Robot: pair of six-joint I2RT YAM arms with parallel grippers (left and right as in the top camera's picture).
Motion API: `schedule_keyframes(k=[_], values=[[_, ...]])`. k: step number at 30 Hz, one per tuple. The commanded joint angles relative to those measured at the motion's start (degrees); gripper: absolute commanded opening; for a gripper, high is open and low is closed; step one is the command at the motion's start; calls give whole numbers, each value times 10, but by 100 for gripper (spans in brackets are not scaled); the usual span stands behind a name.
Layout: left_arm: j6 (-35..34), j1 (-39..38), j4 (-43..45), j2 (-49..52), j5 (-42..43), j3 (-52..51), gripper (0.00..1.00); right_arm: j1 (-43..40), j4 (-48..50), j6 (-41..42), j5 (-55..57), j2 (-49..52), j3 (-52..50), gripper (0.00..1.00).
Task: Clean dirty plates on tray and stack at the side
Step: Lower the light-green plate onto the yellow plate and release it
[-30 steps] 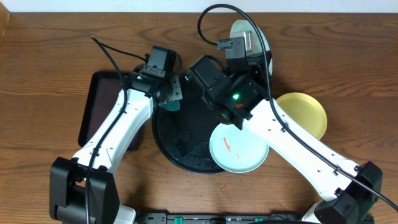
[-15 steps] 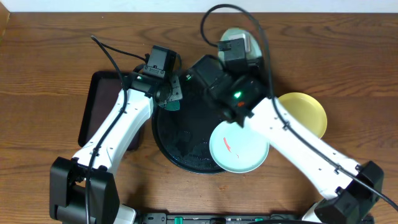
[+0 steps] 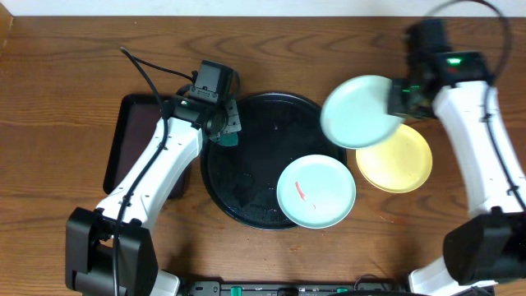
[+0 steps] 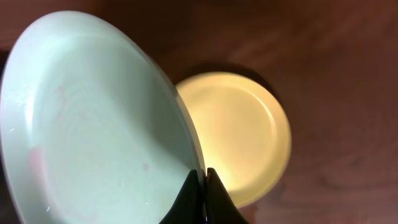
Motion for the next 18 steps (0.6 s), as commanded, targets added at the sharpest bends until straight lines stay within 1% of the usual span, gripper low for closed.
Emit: schedule_keyframes(k=[1, 5, 8, 10, 13, 18], values=[[-3, 0, 2, 7, 0, 7, 8, -78, -8, -23, -53, -11, -48, 1], [-3, 0, 2, 7, 0, 7, 8, -149, 36, -22, -55, -11, -129, 1], [-3, 0, 2, 7, 0, 7, 8, -181, 94, -22, -55, -11, -192, 1], [-3, 0, 2, 7, 0, 7, 8, -188, 139, -22, -55, -11, -230, 1], [-3, 0, 2, 7, 0, 7, 8, -187, 174, -22, -55, -11, -261, 1], [-3, 0, 2, 7, 0, 7, 8, -186, 176, -24, -52, -11, -269, 1]])
